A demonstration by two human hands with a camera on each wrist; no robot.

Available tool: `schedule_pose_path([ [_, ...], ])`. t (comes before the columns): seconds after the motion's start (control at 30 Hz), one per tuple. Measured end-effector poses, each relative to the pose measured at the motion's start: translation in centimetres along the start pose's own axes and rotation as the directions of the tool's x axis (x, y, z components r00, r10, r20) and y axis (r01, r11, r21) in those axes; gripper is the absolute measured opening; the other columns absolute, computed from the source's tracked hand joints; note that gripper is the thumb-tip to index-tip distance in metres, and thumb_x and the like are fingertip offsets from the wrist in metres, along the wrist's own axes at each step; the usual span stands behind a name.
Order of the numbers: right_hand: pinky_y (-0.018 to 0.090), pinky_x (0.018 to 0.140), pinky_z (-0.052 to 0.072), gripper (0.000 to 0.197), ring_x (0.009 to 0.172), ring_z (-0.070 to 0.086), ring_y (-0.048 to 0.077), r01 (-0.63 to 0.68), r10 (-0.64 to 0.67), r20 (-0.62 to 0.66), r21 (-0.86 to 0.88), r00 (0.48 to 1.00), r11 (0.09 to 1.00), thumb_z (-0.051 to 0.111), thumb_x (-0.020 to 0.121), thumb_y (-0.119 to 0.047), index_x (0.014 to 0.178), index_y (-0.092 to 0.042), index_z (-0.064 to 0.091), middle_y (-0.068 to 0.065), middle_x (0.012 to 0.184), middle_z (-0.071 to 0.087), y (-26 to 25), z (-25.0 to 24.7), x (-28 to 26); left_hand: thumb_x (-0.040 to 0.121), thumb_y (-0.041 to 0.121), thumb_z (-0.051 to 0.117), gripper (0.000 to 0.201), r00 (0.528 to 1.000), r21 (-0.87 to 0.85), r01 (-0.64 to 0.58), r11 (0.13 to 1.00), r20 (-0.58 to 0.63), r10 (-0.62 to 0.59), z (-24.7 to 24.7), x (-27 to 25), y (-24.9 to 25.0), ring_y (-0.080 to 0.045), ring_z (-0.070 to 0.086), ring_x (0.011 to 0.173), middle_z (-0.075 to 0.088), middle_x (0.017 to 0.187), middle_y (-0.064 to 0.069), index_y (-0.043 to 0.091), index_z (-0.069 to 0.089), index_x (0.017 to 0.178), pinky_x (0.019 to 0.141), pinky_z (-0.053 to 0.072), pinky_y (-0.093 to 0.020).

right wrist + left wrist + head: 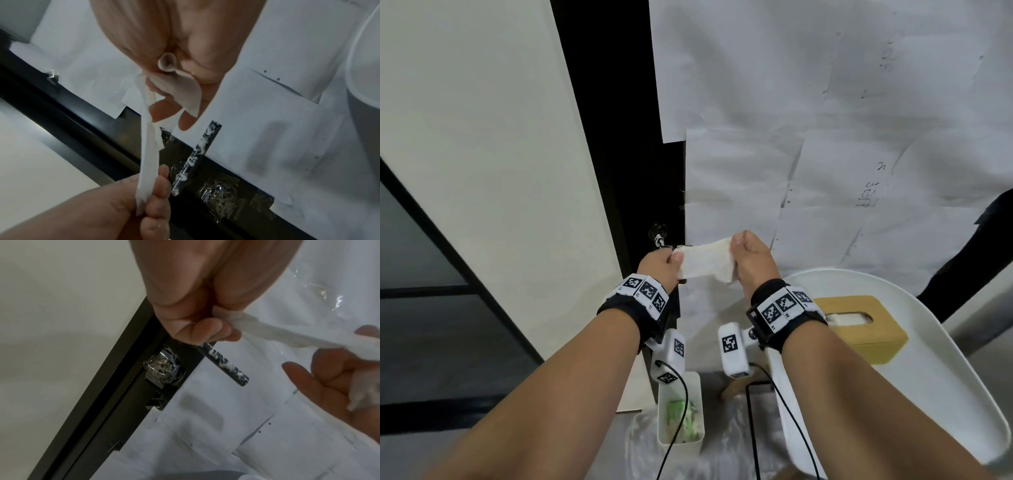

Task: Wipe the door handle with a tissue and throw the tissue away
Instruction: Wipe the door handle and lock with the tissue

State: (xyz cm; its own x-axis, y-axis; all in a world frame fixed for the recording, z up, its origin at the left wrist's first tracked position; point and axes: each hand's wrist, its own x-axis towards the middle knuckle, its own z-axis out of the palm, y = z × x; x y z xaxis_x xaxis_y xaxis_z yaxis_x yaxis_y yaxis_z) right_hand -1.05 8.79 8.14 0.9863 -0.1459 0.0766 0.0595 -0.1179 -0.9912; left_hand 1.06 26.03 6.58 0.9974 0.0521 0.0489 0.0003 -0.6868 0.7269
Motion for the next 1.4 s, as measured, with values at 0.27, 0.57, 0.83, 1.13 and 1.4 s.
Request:
schedule_pose_path([
  [0.27,0.029,0.061,0.035,0.032,0.064,0.042,0.018,0.046,-0.047,-0.009,-0.109,0.999,0.993,0.047,0.093,-0.034,0.064,-0.022,0.048,-0.001,0.064,0.043,-1.1,-0.3,0.5,0.101,0.031,0.038,0.041,0.999,0.094,-0.010,0.996,-0.035,0.013,-1.7,0.3,0.4,-0.028,0.054,0.077,0.056,0.083,-0.011,-0.003,0.060,0.096,0.071,0.044,-0.033],
  [0.57,0.028,0.057,0.025,0.037,0.058,0.030,0.014,0.079,-0.079,-0.021,0.012,0.997,0.997,0.048,0.093,-0.031,0.058,-0.023,0.039,-0.006,0.060,0.029,-4.3,-1.3,2.7,0.100,0.051,0.025,0.062,0.988,-0.049,0.139,0.989,-0.068,-0.142,-2.8,0.3,2.9,-0.019,0.052,0.053,0.056,0.056,-0.003,0.011,0.055,0.063,0.059,0.040,-0.028],
  [0.83,0.025,0.057,0.034,0.038,0.060,0.040,0.018,0.139,-0.137,0.018,-0.150,0.990,0.979,0.050,0.092,-0.031,0.073,0.001,0.050,0.007,0.066,0.042,-3.0,-2.1,3.6,0.095,0.044,0.047,0.039,0.973,0.065,0.068,0.996,-0.225,-0.052,-2.8,0.9,1.9,-0.025,0.065,0.083,0.070,0.085,-0.005,0.010,0.066,0.091,0.074,0.049,-0.030],
  [1.13,0.030,0.073,0.041,0.029,0.077,0.053,0.022,0.135,-0.103,0.110,-0.338,0.989,0.932,0.046,0.095,-0.029,0.081,-0.009,0.061,0.002,0.078,0.054,-2.2,0.9,4.2,0.093,0.033,0.055,0.022,0.955,0.032,0.067,0.997,-0.293,-0.055,-4.2,2.4,0.2,-0.021,0.064,0.097,0.070,0.100,-0.002,0.016,0.068,0.099,0.076,0.043,-0.023],
  [1.4,0.024,0.087,0.040,0.033,0.111,0.057,0.030,0.117,-0.064,0.111,-0.588,0.992,0.800,0.046,0.097,-0.024,0.111,-0.002,0.066,0.016,0.117,0.064,-3.2,3.0,4.4,0.091,0.038,0.054,0.047,0.929,0.129,0.197,0.972,-0.342,-0.143,-7.9,5.1,-1.5,-0.020,0.038,0.042,0.040,0.047,-0.001,0.014,0.043,0.052,0.047,0.030,-0.023],
])
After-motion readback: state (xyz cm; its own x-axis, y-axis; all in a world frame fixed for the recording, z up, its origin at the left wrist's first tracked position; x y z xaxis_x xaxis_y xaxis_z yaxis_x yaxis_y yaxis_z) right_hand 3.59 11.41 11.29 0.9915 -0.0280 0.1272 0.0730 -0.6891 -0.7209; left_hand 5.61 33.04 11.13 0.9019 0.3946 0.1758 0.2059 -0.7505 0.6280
